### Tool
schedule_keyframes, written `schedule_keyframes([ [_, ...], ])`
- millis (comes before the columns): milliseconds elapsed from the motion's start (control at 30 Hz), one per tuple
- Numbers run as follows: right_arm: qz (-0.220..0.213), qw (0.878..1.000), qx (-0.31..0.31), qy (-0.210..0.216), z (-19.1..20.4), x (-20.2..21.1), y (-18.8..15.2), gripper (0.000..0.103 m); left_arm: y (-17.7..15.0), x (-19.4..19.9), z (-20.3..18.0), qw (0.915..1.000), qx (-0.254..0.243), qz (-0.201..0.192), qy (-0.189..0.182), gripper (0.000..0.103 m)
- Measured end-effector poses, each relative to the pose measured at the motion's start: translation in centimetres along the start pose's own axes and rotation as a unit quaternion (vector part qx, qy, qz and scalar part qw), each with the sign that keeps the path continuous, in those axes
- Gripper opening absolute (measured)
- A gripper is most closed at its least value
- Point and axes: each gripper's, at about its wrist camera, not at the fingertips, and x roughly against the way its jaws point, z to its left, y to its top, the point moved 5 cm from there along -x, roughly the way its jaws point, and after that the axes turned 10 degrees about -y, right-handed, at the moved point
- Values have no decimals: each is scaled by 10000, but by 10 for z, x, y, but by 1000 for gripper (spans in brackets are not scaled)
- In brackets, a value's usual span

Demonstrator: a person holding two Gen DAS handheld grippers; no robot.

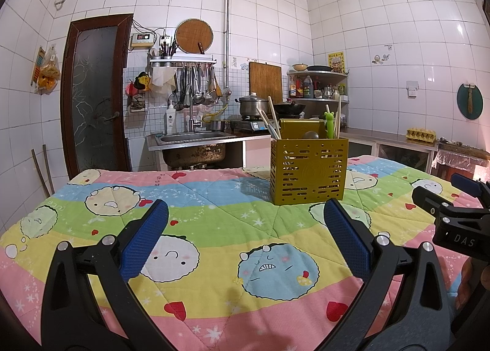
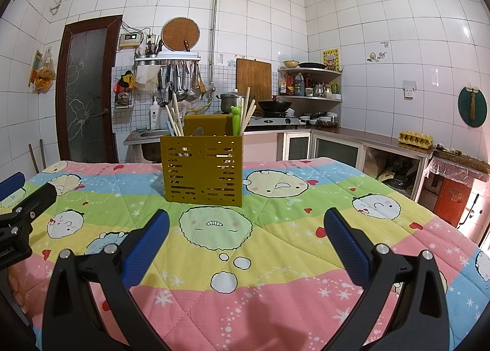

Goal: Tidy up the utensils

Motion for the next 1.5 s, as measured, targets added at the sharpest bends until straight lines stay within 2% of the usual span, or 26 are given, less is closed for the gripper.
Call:
schedule_keyframes([
  [633,-4,10000,5,0,0,0,0,99,7,1,3,9999,-91,-104,25,98],
  [1500,-7,10000,13,-10,-1,0,0,99,7,-1,7,10000,-18,-48,33,98],
])
